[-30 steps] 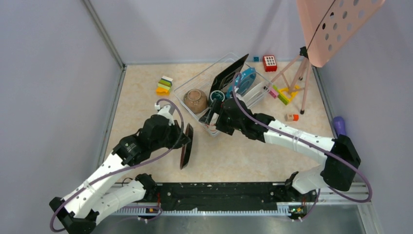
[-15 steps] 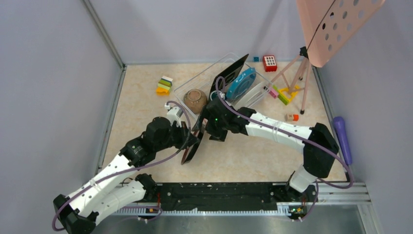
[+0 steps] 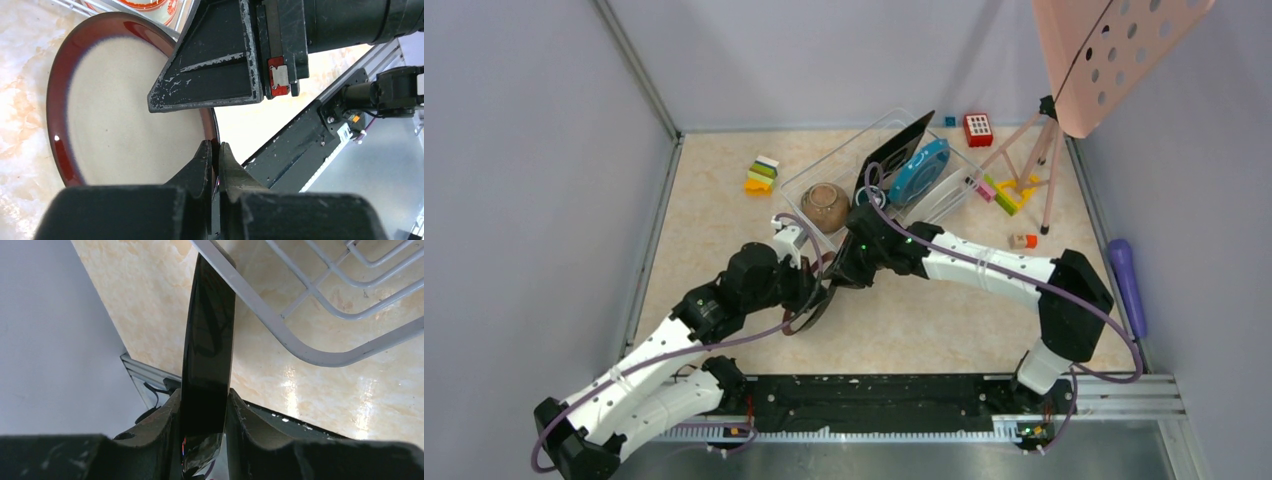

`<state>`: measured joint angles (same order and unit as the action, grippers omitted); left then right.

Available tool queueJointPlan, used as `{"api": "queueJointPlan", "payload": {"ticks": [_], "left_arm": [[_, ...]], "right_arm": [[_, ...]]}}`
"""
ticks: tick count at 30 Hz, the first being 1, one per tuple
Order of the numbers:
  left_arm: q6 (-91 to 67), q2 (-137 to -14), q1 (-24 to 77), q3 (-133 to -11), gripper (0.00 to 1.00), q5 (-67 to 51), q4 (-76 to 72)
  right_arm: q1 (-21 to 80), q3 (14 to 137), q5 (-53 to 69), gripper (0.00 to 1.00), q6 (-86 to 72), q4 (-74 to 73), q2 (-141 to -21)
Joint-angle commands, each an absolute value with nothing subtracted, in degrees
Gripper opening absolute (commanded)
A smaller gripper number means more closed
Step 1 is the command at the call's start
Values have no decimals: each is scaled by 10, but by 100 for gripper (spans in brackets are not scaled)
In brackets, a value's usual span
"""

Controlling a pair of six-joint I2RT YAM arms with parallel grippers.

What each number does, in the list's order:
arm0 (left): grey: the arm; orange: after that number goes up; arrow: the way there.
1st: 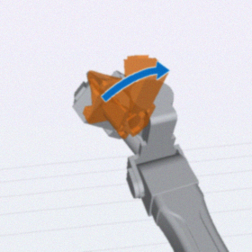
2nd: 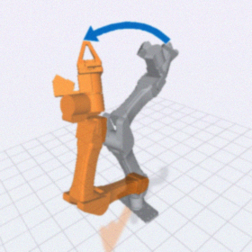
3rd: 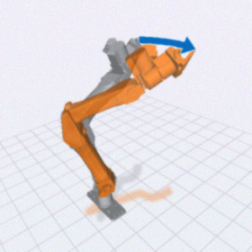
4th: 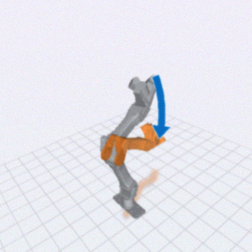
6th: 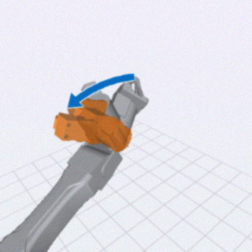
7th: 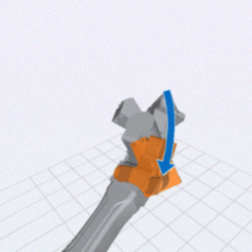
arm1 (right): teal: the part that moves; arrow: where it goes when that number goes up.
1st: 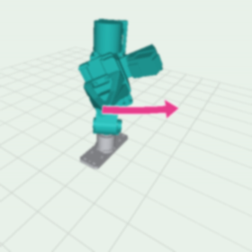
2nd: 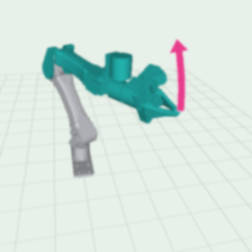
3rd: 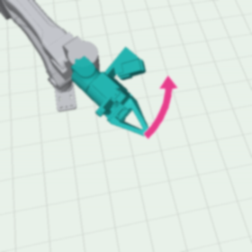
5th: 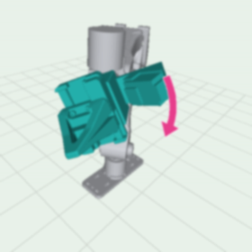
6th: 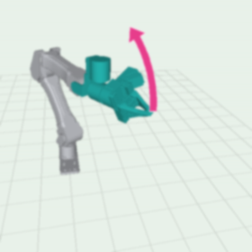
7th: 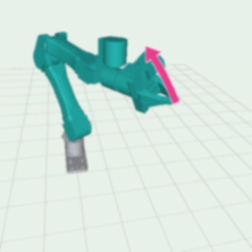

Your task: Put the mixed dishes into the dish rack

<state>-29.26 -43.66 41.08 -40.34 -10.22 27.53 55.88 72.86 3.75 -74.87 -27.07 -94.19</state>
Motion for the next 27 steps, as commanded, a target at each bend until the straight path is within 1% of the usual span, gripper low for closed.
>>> {"api": "queueJointPlan", "payload": {"ticks": [1,2,4,5,6,7,8,14,20,21,27], "left_arm": [[-253,-435,407,-448,8,-97,278],[-242,-438,408,-455,17,-105,291],[-220,-445,408,-468,43,-139,313],[-216,-447,408,-473,53,-146,320],[-216,-448,409,-474,68,-139,327],[-213,-450,410,-473,78,-131,330],[-208,-453,412,-474,81,-124,337],[-197,-473,451,-472,81,-105,347],[-198,-488,530,-474,82,-10,378],[-201,-493,540,-474,82,27,383],[-224,-523,595,-474,73,148,402]], "right_arm": [[564,734,58,0,-752,-254,-938],[564,734,61,0,-754,-252,-937],[564,736,69,0,-759,-252,-938],[564,737,71,0,-761,-251,-938],[565,738,75,0,-763,-250,-939],[564,739,78,0,-764,-249,-939],[564,740,80,0,-767,-249,-940],[564,735,93,0,-788,-239,-942],[558,737,106,0,-798,-233,-943],[558,739,105,0,-798,-234,-943],[552,733,102,0,-813,-239,-936]]}}
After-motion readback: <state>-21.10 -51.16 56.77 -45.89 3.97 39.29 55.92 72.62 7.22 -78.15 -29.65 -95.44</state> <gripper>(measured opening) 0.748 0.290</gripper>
